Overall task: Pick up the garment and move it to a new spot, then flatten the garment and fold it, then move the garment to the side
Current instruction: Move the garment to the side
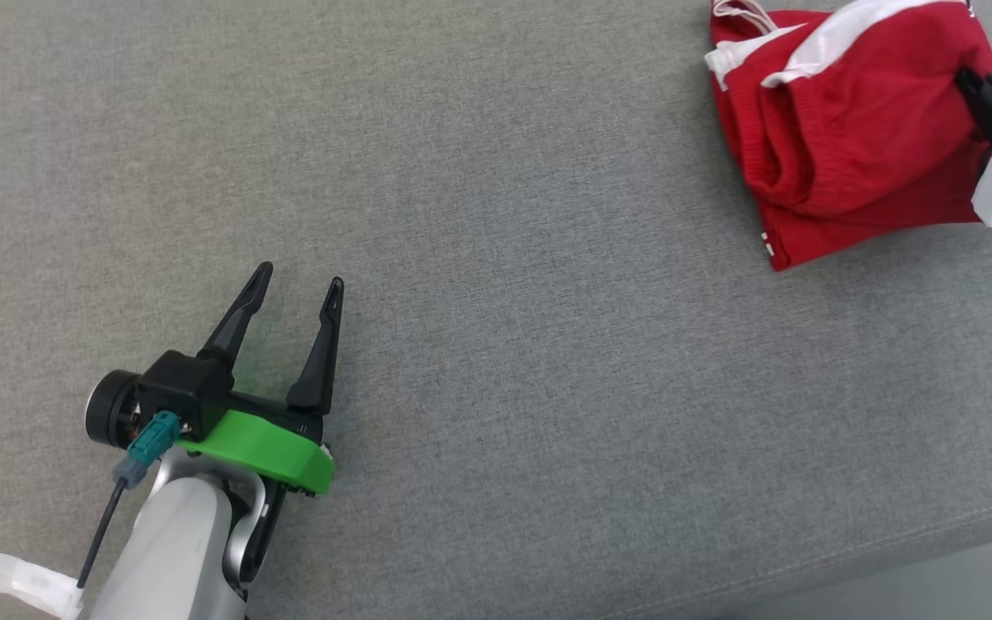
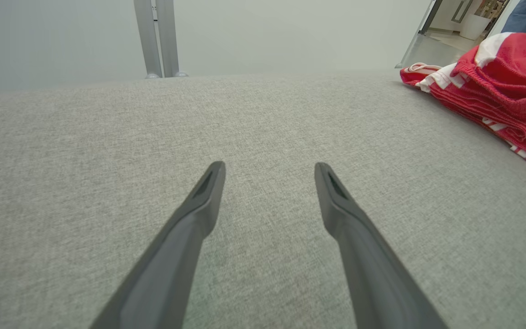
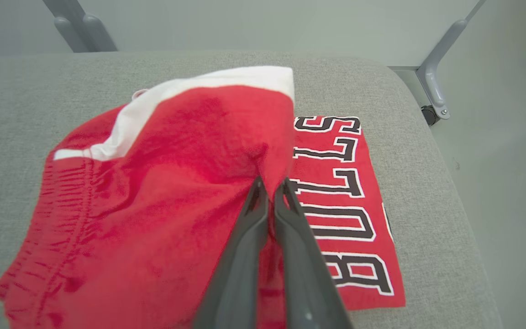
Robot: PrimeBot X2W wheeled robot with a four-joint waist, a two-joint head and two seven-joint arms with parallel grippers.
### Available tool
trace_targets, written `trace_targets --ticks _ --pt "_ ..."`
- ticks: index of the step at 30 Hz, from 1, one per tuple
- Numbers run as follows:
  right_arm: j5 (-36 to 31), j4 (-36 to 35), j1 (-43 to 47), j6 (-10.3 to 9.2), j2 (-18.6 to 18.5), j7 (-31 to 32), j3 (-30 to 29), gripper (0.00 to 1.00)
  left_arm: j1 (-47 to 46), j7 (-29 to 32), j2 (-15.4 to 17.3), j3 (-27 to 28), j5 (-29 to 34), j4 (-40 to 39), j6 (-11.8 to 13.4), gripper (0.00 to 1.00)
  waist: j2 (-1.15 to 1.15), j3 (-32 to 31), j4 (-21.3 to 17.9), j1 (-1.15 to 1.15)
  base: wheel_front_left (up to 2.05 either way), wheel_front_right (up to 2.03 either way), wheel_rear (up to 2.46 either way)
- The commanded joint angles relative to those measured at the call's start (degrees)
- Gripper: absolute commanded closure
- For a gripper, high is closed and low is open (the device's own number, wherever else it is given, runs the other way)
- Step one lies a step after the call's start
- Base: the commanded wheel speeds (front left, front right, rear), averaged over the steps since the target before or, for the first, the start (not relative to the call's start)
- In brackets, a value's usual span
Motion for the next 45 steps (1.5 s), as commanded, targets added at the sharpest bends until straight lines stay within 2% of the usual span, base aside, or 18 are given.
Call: trace_targets --ticks 1,3,4,5,6,12,17,25,32,36,40,45 --pt "0.7 1.1 0.2 -0.09 0.6 -1.0 -0.3 1.00 -0.9 -0.1 0.4 -0.2 0.0 0.1 -0.2 0.00 0.00 0.6 0.6 0.00 0.00 0.00 0.00" --pt "1.0 3.0 0.5 -0.09 1.2 -2.6 -0.3 1.00 -1.2 -0.1 0.4 -0.4 -0.2 0.4 -0.2 0.00 0.00 0.7 0.9 0.00 0.00 0.00 0.00" --pt "0.7 4.0 0.6 -0.10 1.4 -3.5 0.1 0.58 -1.3 -0.1 0.4 -0.4 -0.3 0.6 -0.2 0.00 0.00 0.7 1.1 0.00 0.00 0.00 0.00" --pt "0.5 4.9 0.5 -0.10 1.7 -4.4 0.2 0.02 -1.4 -0.1 0.4 -0.3 -0.4 0.7 -0.2 0.00 0.00 0.6 1.2 0.00 0.00 0.00 0.00" --pt "0.3 6.1 0.4 -0.10 2.1 -5.3 0.3 0.00 -1.4 -0.1 0.4 -0.3 -0.5 1.0 -0.2 0.00 0.00 0.3 1.4 0.00 0.00 0.00 0.00" --pt "-3.6 14.9 -1.6 -0.09 3.1 -8.4 0.7 0.00 -0.5 -0.1 -0.2 0.1 -0.9 1.7 0.1 0.00 0.00 -2.9 2.4 0.00 0.00 0.00 0.00" --pt "-6.5 15.4 -0.9 -0.09 4.2 -14.6 1.1 0.00 1.9 -0.1 -0.9 2.0 -1.5 0.9 0.8 0.00 0.00 -7.5 3.3 0.00 0.00 0.00 0.00" --pt "-7.8 5.9 4.8 -0.09 5.3 -23.1 -0.3 0.00 7.3 -0.1 -0.4 8.4 -2.1 -2.9 2.6 0.00 0.00 -15.1 4.6 0.00 0.00 0.00 0.00" --pt "-11.4 -6.2 15.2 -0.10 7.2 -25.2 -7.0 0.00 12.0 -0.1 -0.4 13.2 -3.3 -6.4 3.9 0.00 0.00 -19.8 5.7 0.00 0.00 0.00 0.00" --pt "-14.6 -13.2 22.7 -0.10 10.3 -25.5 -12.2 0.00 13.9 -0.1 -1.0 15.1 -5.0 -6.5 4.6 0.00 0.00 -20.7 5.9 0.00 0.00 0.00 0.00" --pt "-18.0 -19.7 31.1 -0.10 15.3 -25.5 -18.7 0.00 15.3 -0.1 -2.0 16.3 -4.1 -7.5 4.7 0.00 0.00 -21.3 6.7 0.00 0.00 0.00 0.00" --pt "-23.2 -26.1 40.1 -0.10 19.8 -25.5 -22.6 0.00 16.9 -0.1 -3.5 17.7 -2.2 -7.3 3.3 0.00 0.00 -21.8 7.4 0.00 0.00 0.00 0.00"
